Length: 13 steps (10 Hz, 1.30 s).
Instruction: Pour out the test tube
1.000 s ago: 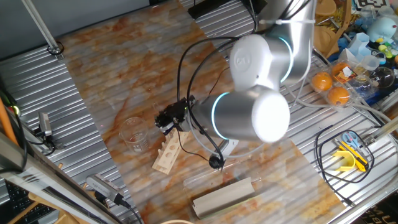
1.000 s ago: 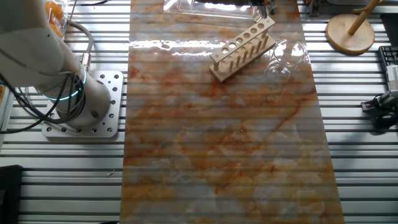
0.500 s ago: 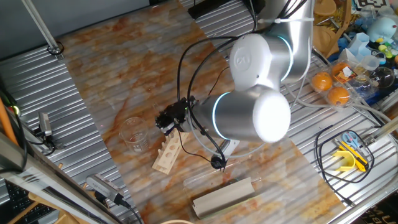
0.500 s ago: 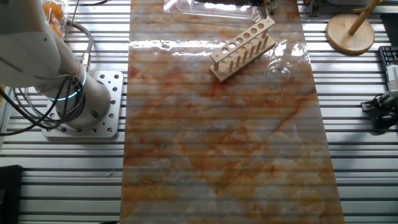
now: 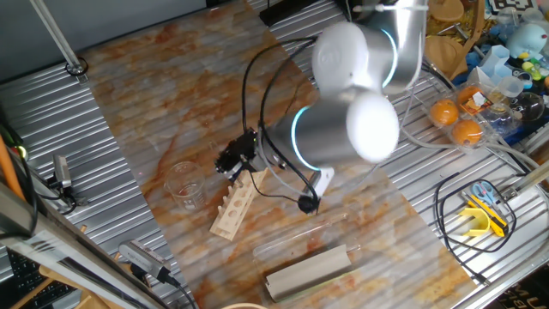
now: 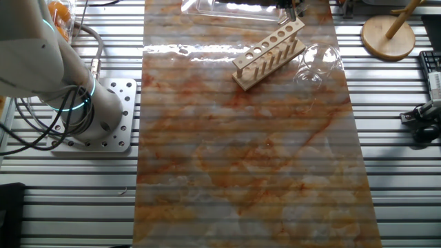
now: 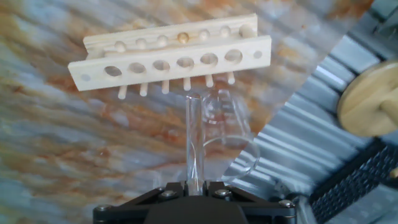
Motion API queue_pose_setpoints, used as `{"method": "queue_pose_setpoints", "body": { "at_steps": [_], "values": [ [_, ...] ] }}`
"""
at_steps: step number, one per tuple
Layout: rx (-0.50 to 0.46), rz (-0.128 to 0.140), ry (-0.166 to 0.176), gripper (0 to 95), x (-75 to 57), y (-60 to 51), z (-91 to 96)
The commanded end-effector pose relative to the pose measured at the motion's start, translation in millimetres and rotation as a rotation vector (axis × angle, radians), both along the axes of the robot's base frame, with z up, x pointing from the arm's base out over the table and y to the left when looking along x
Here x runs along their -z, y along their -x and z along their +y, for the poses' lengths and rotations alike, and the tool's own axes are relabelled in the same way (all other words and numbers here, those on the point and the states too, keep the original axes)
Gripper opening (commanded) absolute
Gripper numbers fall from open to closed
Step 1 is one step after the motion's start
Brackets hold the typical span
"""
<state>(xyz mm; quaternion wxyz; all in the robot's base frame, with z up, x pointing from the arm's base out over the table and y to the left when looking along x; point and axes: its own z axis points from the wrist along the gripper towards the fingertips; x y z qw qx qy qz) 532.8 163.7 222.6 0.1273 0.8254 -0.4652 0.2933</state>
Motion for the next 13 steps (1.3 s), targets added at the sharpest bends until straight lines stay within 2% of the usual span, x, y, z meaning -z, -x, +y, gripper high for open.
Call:
{"method": "queue_pose_setpoints", "body": {
  "at_steps": [1, 4, 6, 9, 13],
  "values": [
    [-0.032, 0.037, -0.048, 0.0, -0.5, -0.9, 0.3],
    [-0.052, 0.066, -0.042, 0.0, -9.4, -13.9, 11.4],
    [-0.057, 0.074, -0.04, 0.0, -15.0, -22.8, 20.1],
    [-0.076, 0.086, -0.043, 0.0, -17.1, -28.4, 25.1],
    [-0.09, 0.087, -0.075, 0.0, -11.9, -30.6, 22.5]
  ]
}}
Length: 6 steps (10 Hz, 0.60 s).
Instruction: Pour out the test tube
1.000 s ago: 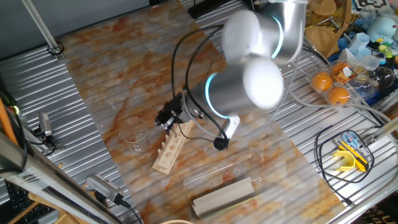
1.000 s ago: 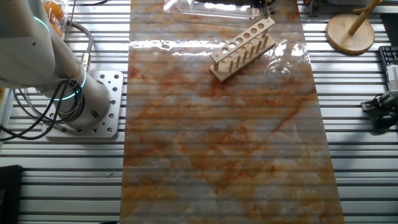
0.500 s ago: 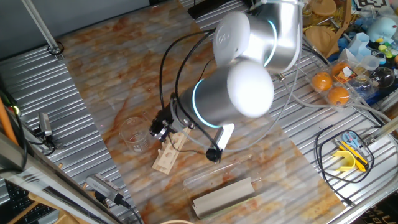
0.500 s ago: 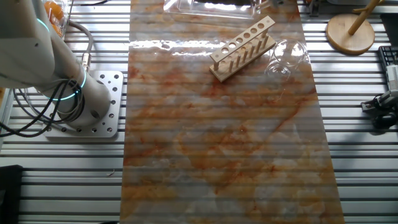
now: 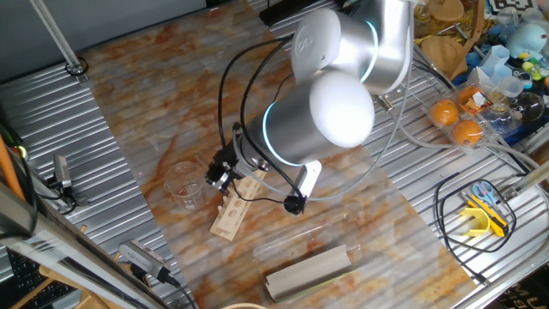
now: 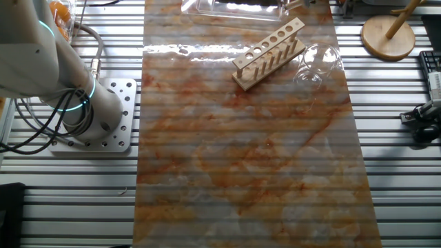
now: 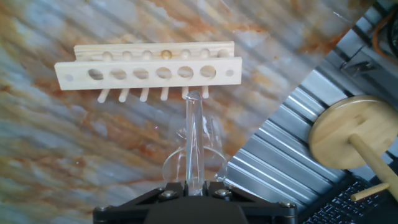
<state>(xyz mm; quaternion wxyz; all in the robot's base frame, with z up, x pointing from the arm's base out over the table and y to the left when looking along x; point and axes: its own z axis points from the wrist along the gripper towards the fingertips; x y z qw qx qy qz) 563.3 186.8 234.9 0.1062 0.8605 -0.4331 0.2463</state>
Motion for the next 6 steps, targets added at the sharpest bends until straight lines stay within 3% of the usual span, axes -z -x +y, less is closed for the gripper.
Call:
{"method": "queue_pose_setpoints", "body": {
  "at_steps": [1, 5, 6],
  "values": [
    [-0.008, 0.003, -0.01, 0.0, 1.7, -0.6, -1.1],
    [-0.036, 0.024, -0.032, 0.0, 7.5, -2.8, -4.1],
    [-0.018, 0.04, -0.048, 0.0, 7.5, -2.8, -4.0]
  ]
}}
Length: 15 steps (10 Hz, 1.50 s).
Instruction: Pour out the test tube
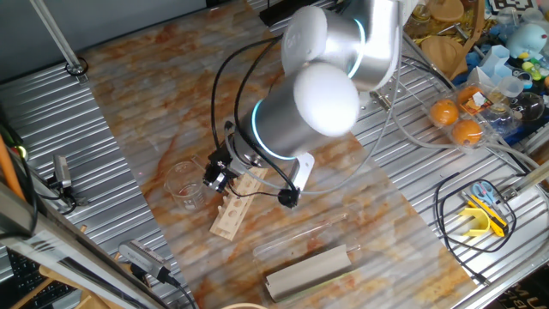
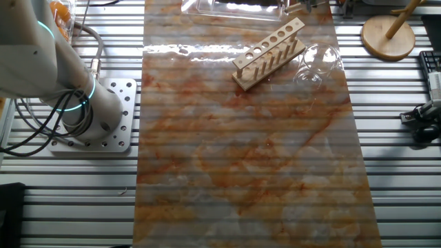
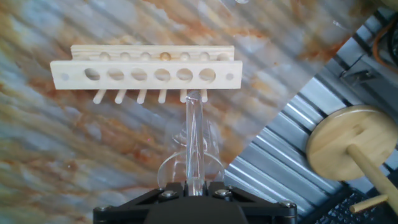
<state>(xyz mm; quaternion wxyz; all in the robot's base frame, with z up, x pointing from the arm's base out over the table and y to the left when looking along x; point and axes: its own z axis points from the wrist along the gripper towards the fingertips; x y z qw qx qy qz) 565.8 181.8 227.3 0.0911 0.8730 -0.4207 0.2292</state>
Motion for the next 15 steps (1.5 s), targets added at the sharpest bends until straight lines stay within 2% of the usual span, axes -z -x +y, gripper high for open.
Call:
{"method": "queue_pose_setpoints", "body": {
  "at_steps": [1, 2, 3, 4, 5, 7, 8, 10, 12, 15],
  "values": [
    [0.054, 0.022, -0.022, 0.0, -0.4, -0.2, 1.3],
    [0.084, 0.039, -0.042, 0.0, -0.6, -0.3, 1.8],
    [0.065, 0.078, -0.038, 0.0, -0.6, -0.3, 1.8],
    [0.064, 0.099, -0.038, 0.0, -0.6, -0.3, 1.8],
    [0.068, 0.132, -0.031, 0.0, -0.6, -0.3, 1.8],
    [0.09, 0.123, -0.042, 0.0, -0.6, -0.3, 1.8],
    [0.091, 0.122, -0.072, 0.0, -0.6, -0.3, 1.8],
    [0.036, 0.141, -0.11, 0.0, -0.6, -0.3, 1.8],
    [0.018, 0.14, -0.119, 0.0, 0.0, -0.8, 1.0],
    [-0.03, 0.154, -0.15, 0.0, 7.4, -10.5, -1.5]
  ]
}}
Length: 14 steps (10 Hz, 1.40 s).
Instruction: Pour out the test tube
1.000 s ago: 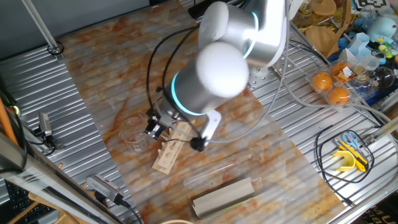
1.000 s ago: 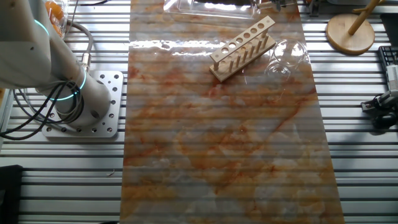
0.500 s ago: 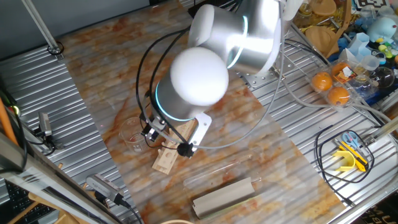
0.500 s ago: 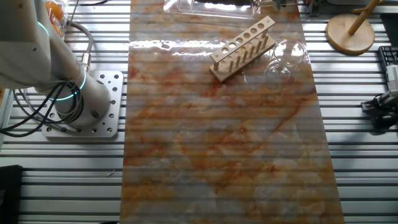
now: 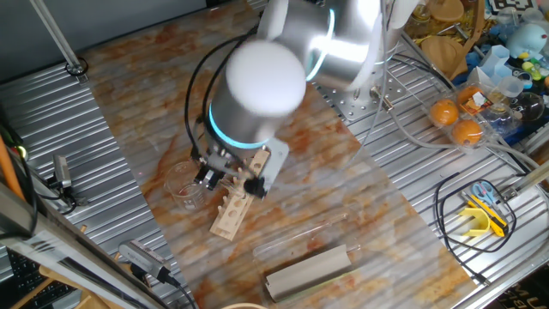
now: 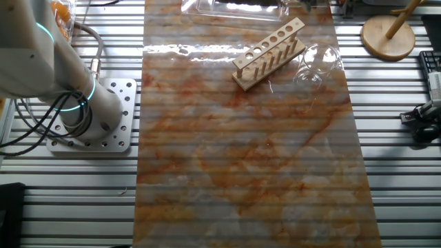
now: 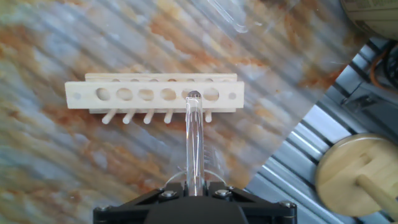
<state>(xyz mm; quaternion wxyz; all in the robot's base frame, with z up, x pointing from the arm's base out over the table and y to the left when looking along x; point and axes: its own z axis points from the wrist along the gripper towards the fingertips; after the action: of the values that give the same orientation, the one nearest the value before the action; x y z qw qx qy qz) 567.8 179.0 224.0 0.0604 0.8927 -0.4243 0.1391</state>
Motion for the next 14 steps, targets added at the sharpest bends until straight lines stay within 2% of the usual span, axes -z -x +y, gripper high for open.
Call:
{"method": "queue_pose_setpoints", "body": {
  "at_steps": [1, 3, 6, 8, 10, 14],
  "values": [
    [-0.023, 0.015, -0.024, 0.0, 4.8, -10.9, 0.9],
    [-0.041, 0.042, -0.059, 0.0, 9.1, -21.4, 1.1],
    [-0.049, 0.08, -0.133, 0.0, 16.9, -30.9, 0.2],
    [-0.049, 0.114, -0.164, 0.0, 20.5, -35.1, 0.2],
    [-0.045, 0.123, -0.174, 0.0, 23.5, -36.3, -1.0],
    [-0.043, 0.142, -0.234, 0.0, 28.3, -38.1, -2.7]
  ]
}}
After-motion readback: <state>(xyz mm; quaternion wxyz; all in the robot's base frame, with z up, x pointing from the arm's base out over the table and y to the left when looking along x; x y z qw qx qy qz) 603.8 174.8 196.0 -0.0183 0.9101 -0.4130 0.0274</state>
